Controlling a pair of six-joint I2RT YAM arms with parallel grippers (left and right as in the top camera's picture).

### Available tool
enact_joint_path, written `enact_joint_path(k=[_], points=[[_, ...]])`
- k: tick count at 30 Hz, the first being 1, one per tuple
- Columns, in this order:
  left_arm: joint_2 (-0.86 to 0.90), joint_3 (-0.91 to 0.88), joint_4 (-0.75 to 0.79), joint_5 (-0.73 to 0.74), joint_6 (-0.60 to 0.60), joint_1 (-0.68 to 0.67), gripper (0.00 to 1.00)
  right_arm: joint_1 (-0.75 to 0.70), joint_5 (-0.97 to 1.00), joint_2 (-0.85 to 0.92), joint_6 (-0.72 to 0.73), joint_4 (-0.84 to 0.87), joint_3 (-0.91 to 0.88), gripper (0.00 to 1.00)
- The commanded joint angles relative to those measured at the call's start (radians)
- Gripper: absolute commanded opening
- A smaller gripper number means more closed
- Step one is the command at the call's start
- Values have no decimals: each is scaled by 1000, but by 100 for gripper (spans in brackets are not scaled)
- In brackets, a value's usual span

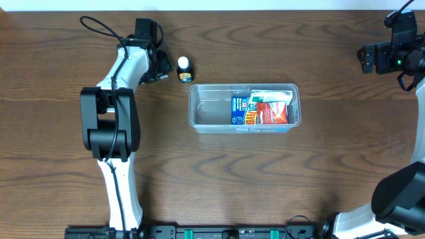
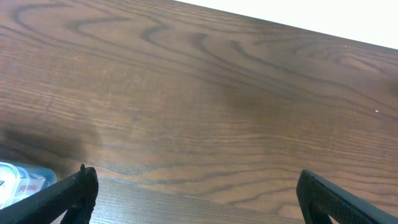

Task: Pack container
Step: 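Move the left gripper to the green Zam-Buk box and grasp it, then lift the green Zam-Buk box off the table with the left gripper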

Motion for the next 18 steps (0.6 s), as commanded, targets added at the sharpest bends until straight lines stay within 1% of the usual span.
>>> enact_joint_path(k=[1,7,10,15,18], points=[[16,23,-29,-11,10,3,74,-6,-7,6,11,-1,3,99],[16,23,-106,-11,30,4,74,-6,-7,6,11,-1,3,99],[11,23,-141,-11,60,5,74,-6,-7,6,11,-1,3,99],[-23,23,-159,-11,148,5,74,-6,-7,6,11,-1,3,99],[-43,23,-134,-17,261,5,74,-6,-7,6,11,-1,3,99]])
